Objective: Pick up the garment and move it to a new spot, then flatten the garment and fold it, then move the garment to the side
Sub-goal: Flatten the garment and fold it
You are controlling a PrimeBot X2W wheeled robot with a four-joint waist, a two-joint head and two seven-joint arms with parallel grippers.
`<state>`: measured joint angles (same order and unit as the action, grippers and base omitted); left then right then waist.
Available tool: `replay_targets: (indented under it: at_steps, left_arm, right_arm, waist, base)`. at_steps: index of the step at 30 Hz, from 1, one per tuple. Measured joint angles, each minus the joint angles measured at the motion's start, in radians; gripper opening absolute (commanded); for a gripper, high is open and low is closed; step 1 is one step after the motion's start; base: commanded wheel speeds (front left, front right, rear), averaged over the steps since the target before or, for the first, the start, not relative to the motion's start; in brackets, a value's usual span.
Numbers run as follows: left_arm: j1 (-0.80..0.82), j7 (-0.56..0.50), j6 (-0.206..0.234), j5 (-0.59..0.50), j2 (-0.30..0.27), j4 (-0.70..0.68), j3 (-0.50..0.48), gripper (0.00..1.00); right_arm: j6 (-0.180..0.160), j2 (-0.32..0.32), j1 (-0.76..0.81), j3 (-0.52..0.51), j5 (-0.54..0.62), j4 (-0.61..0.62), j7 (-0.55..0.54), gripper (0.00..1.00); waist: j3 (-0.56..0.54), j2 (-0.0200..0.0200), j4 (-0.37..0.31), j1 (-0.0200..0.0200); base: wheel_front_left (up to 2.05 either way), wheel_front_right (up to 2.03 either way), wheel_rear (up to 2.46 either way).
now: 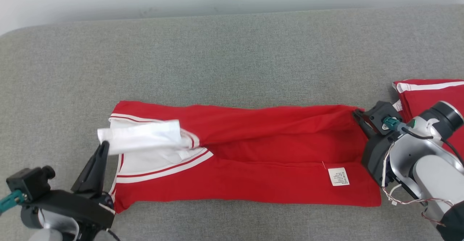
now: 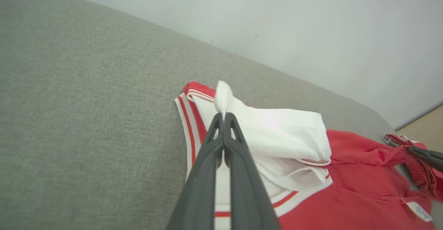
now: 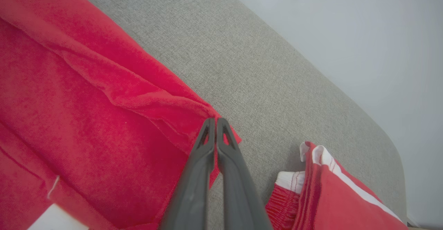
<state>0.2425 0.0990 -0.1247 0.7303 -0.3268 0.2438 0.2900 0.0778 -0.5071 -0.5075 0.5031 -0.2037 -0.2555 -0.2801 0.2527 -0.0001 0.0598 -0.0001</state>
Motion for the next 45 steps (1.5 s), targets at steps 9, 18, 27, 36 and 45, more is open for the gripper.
replay_targets:
  at_steps: [9, 18, 27, 36, 45]
  left_arm:
    - [-0.037, -0.011, 0.0, 0.034, 0.009, -0.008, 0.015, 0.0]
    - [-0.092, -0.02, 0.0, 0.062, 0.011, -0.004, 0.009, 0.0]
    - [-0.119, -0.037, 0.0, 0.071, 0.021, 0.006, 0.021, 0.0]
    - [-0.116, -0.039, 0.001, 0.072, 0.021, 0.027, 0.019, 0.0]
    - [-0.12, -0.055, 0.001, 0.082, 0.019, 0.045, 0.029, 0.0]
  right_arm:
    - [-0.007, -0.002, 0.047, 0.002, -0.008, 0.003, -0.007, 0.0]
    - [-0.017, -0.004, 0.079, -0.006, -0.024, 0.006, -0.015, 0.0]
    - [-0.026, -0.013, 0.114, -0.012, -0.033, 0.025, -0.028, 0.0]
    - [-0.031, -0.012, 0.115, -0.011, -0.034, 0.034, -0.038, 0.96]
    - [-0.053, -0.013, 0.137, -0.032, -0.059, 0.05, -0.051, 1.0]
  waist:
    - [-0.01, 0.0001, 0.001, 0.0001]
    - [-0.027, 0.0, 0.002, 0.0]
    - [-0.037, 0.0001, 0.004, 0.0]
    - [-0.044, 0.0001, 0.003, 0.0001]
    - [-0.051, 0.0001, 0.003, 0.0001]
  base:
    - [0.0, 0.0, 0.0]
    - [0.0, 0.0, 0.0]
    - [0.0, 0.0, 0.0]
    - [0.0, 0.0, 0.0]
    - [0.0, 0.0, 0.0]
